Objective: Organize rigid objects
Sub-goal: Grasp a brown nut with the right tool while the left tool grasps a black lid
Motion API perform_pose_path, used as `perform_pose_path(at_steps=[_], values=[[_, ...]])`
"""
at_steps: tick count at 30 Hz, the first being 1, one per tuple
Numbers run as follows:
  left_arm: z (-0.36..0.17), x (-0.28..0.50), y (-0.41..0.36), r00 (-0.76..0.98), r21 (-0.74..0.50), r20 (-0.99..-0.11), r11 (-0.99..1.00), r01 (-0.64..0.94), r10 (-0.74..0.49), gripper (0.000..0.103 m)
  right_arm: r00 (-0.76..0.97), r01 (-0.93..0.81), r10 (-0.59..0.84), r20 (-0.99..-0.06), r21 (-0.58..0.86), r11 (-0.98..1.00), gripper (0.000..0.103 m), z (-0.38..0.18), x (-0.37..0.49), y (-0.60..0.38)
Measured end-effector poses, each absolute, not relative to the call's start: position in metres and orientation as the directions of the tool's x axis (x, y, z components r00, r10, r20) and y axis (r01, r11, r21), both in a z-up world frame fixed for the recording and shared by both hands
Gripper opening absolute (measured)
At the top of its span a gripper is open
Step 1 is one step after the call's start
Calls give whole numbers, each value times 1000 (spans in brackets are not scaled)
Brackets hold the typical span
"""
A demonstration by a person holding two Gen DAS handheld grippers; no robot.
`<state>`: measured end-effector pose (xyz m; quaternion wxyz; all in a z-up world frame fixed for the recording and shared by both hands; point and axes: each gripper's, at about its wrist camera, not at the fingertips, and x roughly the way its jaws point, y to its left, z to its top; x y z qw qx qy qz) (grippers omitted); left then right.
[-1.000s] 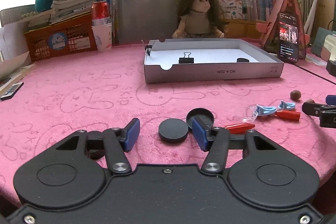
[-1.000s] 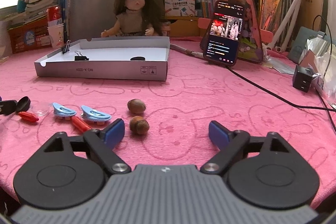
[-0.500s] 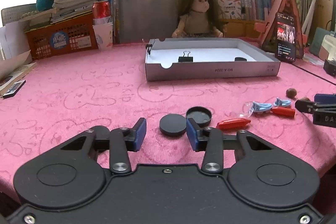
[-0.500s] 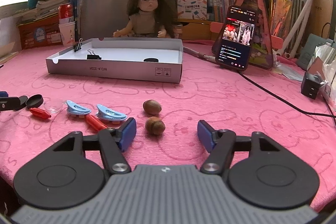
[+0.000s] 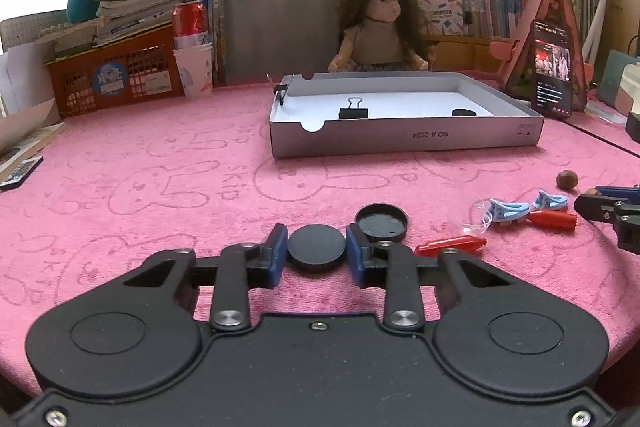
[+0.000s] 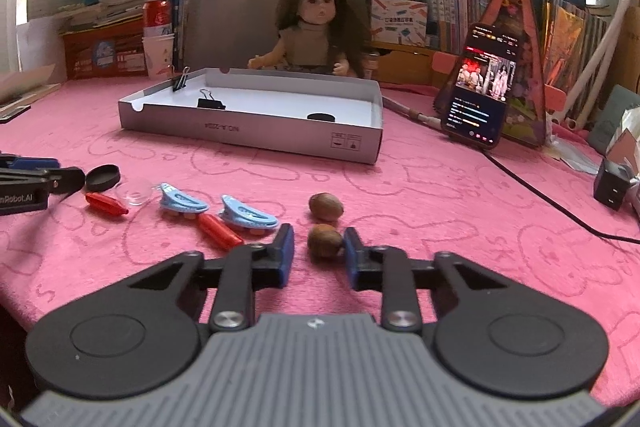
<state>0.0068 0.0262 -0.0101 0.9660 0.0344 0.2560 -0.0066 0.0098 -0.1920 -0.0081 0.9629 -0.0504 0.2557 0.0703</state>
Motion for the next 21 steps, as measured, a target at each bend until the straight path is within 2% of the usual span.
perform_pose_path(at_steps=[1,9,21], values=[[-10,6,25,869,67,-494,997,28,9,29,859,-163,111,-500,-63,985,21,-8,10,-191],[3,6,23,875,41,-483,999,25,-2,29,838,-202,168,-519,-9,979,21,-2,15,-184],[35,31,20,881,-21,-470,998,51,-55,29,844,-199,186,-502,28,980,21,25,42,-173]])
